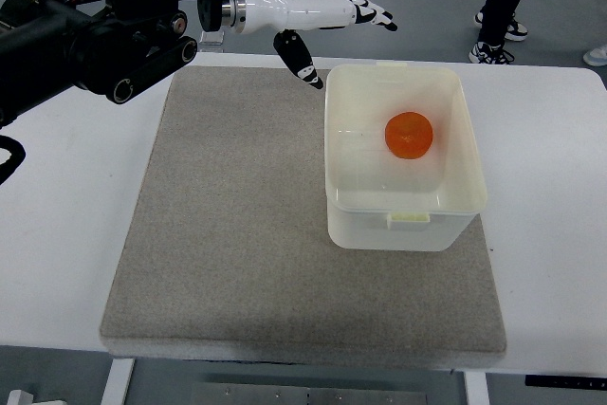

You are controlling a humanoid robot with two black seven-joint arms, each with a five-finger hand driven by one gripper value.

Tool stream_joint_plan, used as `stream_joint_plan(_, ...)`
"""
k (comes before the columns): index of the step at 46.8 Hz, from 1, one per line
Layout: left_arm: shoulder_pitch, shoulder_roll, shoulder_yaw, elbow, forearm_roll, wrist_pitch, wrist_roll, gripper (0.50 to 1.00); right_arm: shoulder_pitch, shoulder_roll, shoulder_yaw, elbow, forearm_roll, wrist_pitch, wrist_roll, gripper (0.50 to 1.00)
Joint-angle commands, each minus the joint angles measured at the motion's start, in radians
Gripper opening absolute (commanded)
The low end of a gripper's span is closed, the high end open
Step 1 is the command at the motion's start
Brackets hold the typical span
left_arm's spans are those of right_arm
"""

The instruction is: Put orange in box with left hand

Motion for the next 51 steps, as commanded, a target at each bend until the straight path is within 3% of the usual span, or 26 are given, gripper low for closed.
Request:
stream_joint_plan(1, 0.020, 0.012, 0.000, 0.025, -0.001, 0.003, 0.000, 0.986, 0.000, 0.000, 0.000, 0.000, 0.000, 0.000, 0.000, 0.944)
stream_joint_plan(18, 0.037, 0.024, -0.017, 0.182, -0.032, 0.010, 0.000, 0.979, 0.000, 0.000, 0.000, 0.000, 0.000, 0.000, 0.000, 0.944)
stream_joint_plan(27, 0.057, 0.032, -0.003, 0.245, -0.156, 0.128, 0.000, 0.981, 0.000, 0.000, 0.000, 0.000, 0.000, -0.001, 0.000, 0.944)
stream_joint_plan(33, 0.095, 0.029, -0.015, 0.285, -0.274, 0.177, 0.000, 0.979, -0.001, 0.000, 0.000, 0.000, 0.000, 0.000, 0.000, 0.944)
stream_joint_plan(43, 0.101, 0.023, -0.017, 0.314, -0.610, 0.174, 0.000, 0.973, 0.000, 0.000, 0.000, 0.000, 0.000, 0.000, 0.000, 0.944)
stream_joint_plan(51, 0.100, 0.018, -0.020, 0.320, -0.823, 0.166, 0.000, 0.930, -0.001, 0.000, 0.000, 0.000, 0.000, -0.001, 0.000, 0.944)
